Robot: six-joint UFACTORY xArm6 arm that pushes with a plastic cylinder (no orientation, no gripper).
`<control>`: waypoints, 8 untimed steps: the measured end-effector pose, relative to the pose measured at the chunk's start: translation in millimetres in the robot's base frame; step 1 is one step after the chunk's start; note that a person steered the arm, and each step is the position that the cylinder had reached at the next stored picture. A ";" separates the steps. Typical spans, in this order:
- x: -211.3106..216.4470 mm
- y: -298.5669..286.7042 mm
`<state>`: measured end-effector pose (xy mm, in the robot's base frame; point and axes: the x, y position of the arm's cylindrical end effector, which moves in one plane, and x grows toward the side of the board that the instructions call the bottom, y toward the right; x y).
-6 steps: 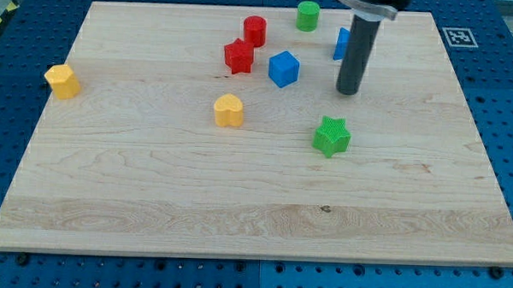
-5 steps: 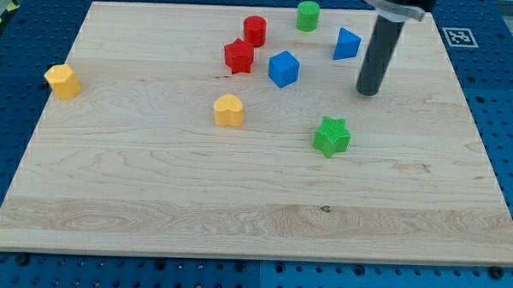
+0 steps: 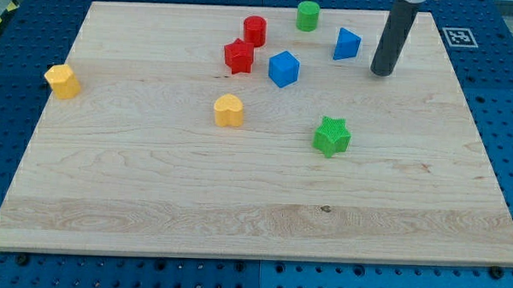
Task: Push the blue triangle into the green circle
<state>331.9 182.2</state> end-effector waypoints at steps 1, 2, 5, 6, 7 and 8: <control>-14.7 0.1; -21.3 -9.0; -34.9 -62.0; -44.8 -77.7; -61.8 -77.7; -77.0 -77.7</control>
<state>254.9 104.5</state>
